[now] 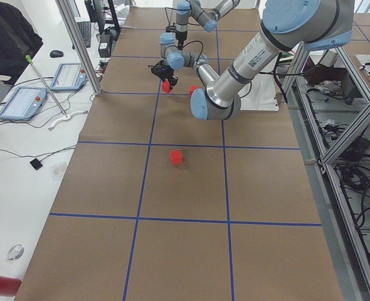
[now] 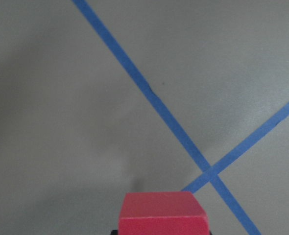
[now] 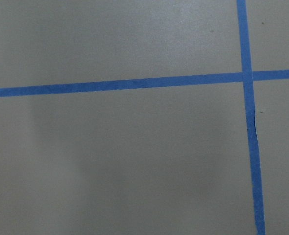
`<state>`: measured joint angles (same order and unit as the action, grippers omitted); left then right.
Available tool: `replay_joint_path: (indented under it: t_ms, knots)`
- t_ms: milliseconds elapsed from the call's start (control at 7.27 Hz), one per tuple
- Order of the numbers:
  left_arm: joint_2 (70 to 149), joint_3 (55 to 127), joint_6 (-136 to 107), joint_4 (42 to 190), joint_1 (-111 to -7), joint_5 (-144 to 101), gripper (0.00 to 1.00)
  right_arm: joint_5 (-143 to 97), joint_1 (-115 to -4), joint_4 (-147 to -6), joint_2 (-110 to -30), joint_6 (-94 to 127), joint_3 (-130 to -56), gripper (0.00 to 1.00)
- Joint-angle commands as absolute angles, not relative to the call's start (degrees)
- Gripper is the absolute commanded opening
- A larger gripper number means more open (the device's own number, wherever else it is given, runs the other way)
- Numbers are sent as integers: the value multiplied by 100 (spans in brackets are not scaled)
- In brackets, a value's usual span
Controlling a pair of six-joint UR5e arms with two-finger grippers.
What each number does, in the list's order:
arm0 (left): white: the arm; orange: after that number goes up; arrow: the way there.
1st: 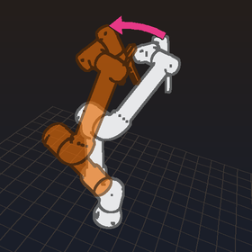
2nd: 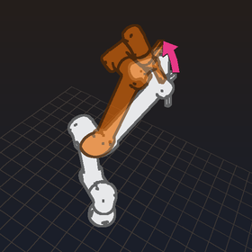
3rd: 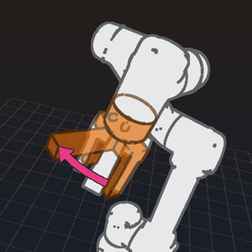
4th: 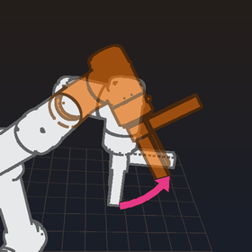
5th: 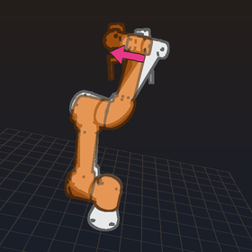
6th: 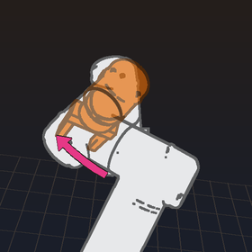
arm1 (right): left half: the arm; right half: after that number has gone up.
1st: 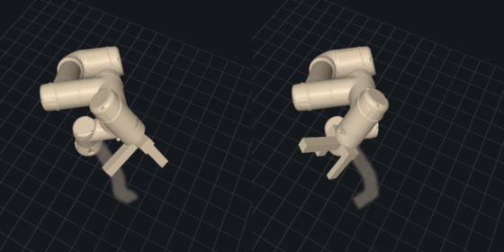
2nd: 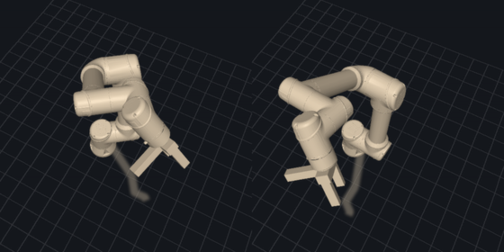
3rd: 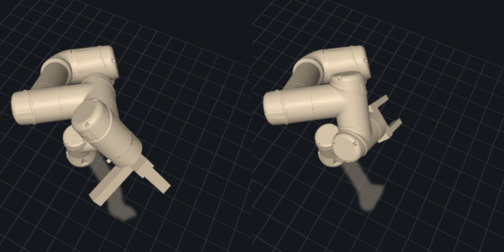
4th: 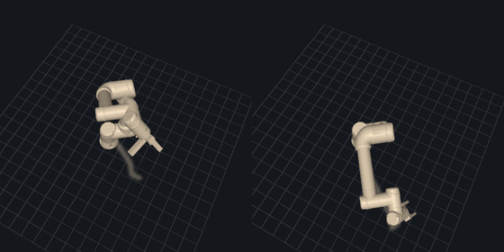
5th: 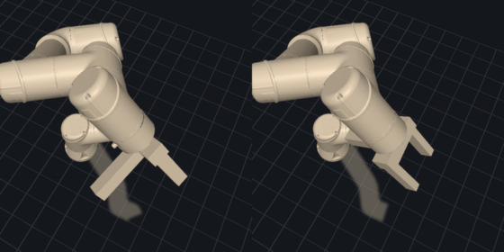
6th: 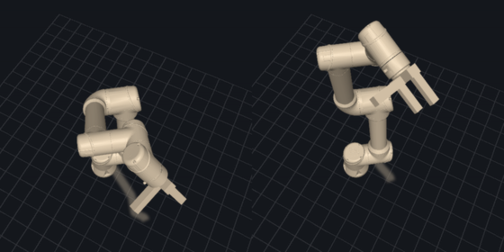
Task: Form red blocks into L shape at center
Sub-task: 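Carry the cube with the left gripper and set it beyond the center cube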
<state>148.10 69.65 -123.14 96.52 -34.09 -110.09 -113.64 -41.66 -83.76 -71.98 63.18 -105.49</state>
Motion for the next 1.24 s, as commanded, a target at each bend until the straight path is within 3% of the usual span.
replay_joint_path:
  t_ms: [0, 275, 1100]
  knots:
    - [14810, 7005, -12366, 9633, -3401, -11030, 0, -11364, -4166, -8376, -7198, 6337, -10556, 100]
    - [14749, 7276, -12009, 9414, -3384, -11030, 0, -11356, -4166, -8376, -7207, 6328, -10538, 100]
    - [14625, 7777, -7539, 8668, -3032, -11048, 0, -11285, -4184, -8376, -7207, 6311, -10538, 100]
